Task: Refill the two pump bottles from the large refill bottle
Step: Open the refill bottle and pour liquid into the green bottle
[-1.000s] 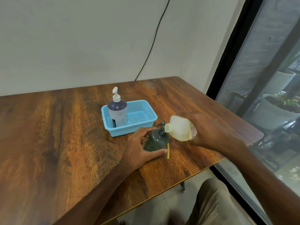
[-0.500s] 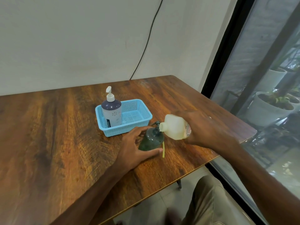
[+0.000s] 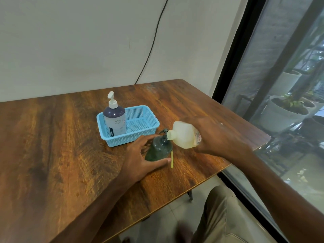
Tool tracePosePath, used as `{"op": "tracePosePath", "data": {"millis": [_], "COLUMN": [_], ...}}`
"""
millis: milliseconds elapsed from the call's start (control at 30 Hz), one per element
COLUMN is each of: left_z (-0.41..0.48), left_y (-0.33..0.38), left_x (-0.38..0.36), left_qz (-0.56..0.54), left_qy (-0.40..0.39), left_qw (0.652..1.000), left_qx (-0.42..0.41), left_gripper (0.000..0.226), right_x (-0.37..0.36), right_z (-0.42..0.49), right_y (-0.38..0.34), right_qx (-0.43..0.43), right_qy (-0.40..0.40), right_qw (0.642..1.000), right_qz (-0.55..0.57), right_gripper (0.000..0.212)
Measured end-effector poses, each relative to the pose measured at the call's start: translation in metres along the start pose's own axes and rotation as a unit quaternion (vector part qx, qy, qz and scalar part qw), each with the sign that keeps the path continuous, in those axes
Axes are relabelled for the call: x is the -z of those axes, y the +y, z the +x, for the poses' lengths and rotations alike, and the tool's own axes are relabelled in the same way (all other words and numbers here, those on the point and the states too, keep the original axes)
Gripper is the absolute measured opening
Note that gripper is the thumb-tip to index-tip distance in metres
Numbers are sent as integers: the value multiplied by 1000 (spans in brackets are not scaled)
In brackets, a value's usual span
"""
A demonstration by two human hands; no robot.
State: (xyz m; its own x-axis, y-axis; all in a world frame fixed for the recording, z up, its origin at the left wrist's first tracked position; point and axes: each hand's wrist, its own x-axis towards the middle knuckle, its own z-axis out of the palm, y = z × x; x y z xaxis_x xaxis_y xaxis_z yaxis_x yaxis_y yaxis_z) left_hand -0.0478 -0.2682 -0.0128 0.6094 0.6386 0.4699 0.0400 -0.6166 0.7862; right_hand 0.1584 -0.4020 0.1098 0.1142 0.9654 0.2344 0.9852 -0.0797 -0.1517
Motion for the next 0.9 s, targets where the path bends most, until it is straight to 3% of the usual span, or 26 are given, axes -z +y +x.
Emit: {"op": "tracePosePath", "data": {"millis": [900], "left_z": [0], "left_y": [-1], "left_x": [0], "left_qz": [-3], "left_qy": [2], "left_qw": [1000], "left_qx": [-5], "left_gripper": [79], "right_x": [1], "right_z": [0], "right_y": [3], "right_qx": [20], "right_qy": [8], "right_qw": [1000], "right_qz": [17], "right_gripper": [79]}}
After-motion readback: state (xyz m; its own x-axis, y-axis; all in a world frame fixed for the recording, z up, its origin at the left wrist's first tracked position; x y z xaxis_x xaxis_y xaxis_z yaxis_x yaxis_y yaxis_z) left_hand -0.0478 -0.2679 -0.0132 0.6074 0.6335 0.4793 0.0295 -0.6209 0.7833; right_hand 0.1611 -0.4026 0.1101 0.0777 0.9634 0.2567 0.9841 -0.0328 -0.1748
